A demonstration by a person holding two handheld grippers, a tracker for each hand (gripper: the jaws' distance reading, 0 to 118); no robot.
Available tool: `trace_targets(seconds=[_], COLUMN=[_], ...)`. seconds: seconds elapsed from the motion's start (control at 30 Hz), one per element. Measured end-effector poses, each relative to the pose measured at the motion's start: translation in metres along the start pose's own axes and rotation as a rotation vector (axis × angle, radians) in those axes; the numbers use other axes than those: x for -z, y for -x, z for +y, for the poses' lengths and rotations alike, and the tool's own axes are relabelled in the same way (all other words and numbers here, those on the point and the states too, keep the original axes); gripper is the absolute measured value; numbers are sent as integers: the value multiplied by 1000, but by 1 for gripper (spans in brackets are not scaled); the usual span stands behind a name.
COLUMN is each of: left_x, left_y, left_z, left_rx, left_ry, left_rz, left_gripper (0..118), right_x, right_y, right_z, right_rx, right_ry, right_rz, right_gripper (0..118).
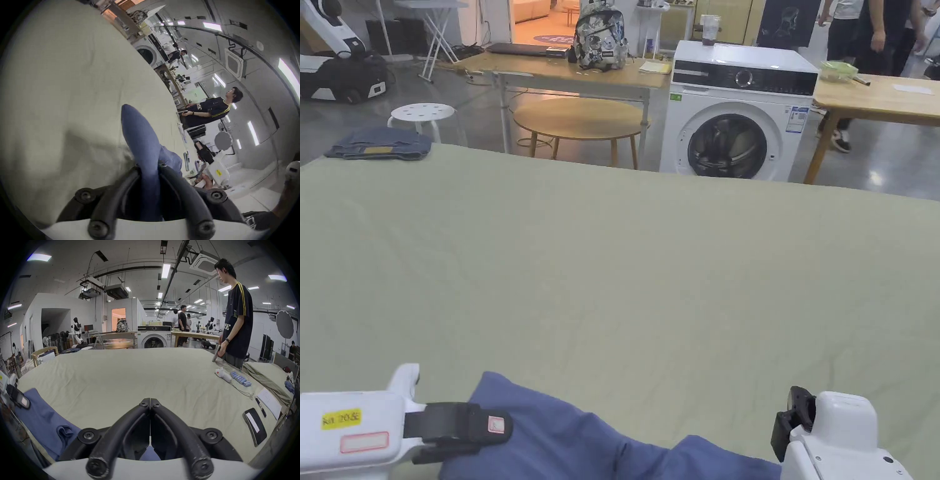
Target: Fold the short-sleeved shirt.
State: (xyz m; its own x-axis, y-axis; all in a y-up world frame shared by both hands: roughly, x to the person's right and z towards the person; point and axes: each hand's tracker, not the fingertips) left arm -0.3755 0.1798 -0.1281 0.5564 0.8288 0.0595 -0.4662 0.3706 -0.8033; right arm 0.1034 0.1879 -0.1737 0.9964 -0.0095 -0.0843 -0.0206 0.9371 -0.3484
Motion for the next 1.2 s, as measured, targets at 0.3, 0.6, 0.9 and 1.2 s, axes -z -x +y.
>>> trace_targets(seconds=[0.3, 0.6, 0.9, 1.2], left_x=[-9, 45, 112, 224], left_y=[-71, -115, -156, -172], left_z=[9, -8, -36, -78], left_rx=[168, 243, 313, 332], left_ry=[32, 136, 229, 388], left_rz=[203, 153, 146, 268], left_gripper=[3, 3, 3, 3], right_x=[1, -2, -6, -10], right_y=[8, 5, -3, -14], right_z=[0, 0, -1, -4], right_rx=[-1, 2, 9, 19], right_ry=[0, 3, 3, 11], right_rz=[21, 19, 4, -19], right_gripper=[0, 0, 0, 0])
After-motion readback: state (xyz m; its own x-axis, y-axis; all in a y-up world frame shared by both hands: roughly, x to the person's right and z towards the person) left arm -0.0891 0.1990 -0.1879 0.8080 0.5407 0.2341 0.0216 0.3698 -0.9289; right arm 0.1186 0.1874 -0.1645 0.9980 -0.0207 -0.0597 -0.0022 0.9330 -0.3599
